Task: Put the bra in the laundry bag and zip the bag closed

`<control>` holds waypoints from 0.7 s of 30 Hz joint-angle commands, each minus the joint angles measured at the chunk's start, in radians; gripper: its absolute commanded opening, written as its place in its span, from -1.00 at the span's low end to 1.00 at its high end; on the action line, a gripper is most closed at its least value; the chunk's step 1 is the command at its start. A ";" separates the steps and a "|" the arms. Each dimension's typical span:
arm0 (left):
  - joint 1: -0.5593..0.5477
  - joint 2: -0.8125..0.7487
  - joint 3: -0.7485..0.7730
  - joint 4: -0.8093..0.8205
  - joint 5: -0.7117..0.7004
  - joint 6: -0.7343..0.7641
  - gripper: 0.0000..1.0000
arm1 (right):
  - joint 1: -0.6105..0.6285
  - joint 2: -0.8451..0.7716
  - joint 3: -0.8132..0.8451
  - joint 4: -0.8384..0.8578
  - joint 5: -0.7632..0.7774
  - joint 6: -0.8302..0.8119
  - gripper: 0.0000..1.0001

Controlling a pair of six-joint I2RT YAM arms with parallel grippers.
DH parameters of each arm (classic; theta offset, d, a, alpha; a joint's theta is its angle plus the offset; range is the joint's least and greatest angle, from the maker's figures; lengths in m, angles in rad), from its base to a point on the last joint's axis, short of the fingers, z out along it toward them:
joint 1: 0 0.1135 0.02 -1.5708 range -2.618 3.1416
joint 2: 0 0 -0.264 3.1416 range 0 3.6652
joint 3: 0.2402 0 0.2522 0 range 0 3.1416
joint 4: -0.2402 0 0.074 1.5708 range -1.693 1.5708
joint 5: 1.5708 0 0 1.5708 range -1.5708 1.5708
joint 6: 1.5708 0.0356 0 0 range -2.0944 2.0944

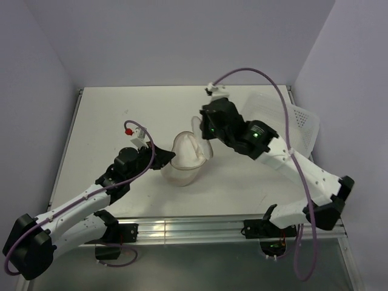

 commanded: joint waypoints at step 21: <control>0.034 -0.064 -0.081 0.104 -0.067 0.055 -0.99 | -0.248 -0.163 -0.626 0.686 -0.432 0.213 0.25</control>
